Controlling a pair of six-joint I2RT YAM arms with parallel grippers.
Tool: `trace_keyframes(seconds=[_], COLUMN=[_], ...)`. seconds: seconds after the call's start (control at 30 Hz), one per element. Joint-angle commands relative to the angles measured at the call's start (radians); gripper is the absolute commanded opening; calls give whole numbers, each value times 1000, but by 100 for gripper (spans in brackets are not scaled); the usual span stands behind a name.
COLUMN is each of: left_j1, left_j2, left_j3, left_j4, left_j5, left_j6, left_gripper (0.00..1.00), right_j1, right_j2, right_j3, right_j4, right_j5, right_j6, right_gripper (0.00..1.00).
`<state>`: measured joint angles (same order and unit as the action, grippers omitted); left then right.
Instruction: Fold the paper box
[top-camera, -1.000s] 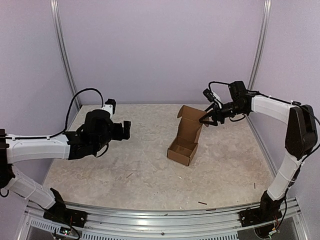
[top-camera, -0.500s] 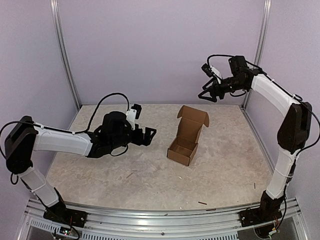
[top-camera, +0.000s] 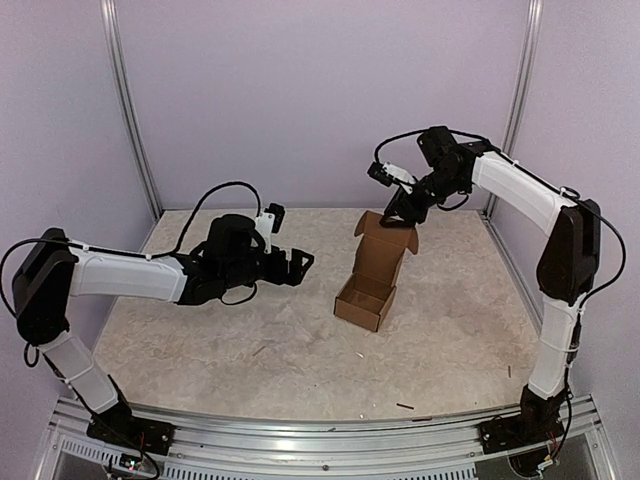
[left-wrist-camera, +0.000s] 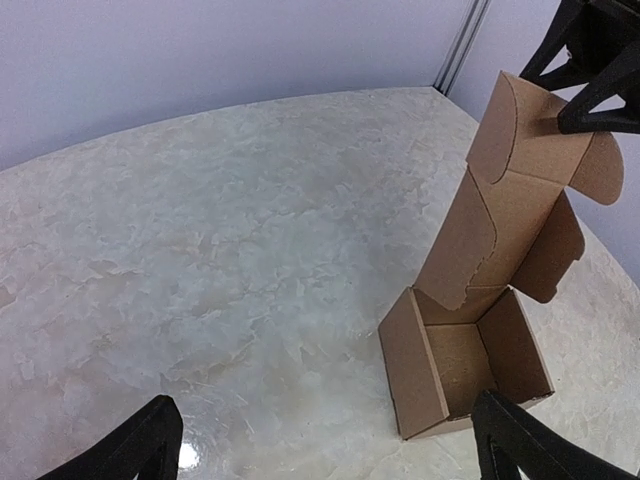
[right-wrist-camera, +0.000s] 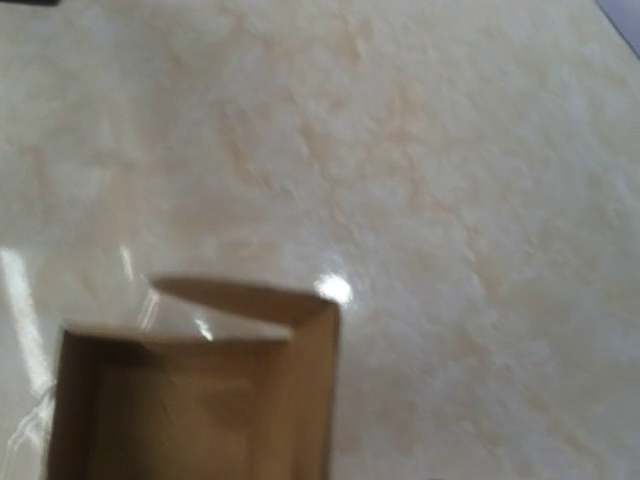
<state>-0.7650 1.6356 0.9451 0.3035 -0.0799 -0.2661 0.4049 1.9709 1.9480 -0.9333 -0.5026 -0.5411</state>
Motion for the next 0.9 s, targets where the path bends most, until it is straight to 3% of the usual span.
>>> trace_keyframes(seconds=[0.0,0.1,0.33,0.57,0.67,0.77,0.87], left_j1=[5,6,11,7,-14,-54,-60], left_j2=[43,50,34,74,80,73,64], left_j3=[37,24,-84,-190,-201,-191,-248], left_j4=[-43,-38,98,325,307,207,239], left_j5=[-1,2,8,51,-40,-229,-250], left_j6=[-22,-56,-131,-39,7,18,0], left_gripper=[99,99,99,99,99,99,99], right_j1=[32,64,177,286,319,325,336], right_j2=[-3,-11,-64,-86,-88,-81,-83], right_j3=[20,10,-68,-148,-193,-201,-218], right_j4=[-47,-20,54,114,141,146,158], right_j5=[81,126,256,407,463,471,474], right_j6=[-8,2,-40,-79,-96,-86,-79], right_gripper=[34,24,14,4,1,0,0])
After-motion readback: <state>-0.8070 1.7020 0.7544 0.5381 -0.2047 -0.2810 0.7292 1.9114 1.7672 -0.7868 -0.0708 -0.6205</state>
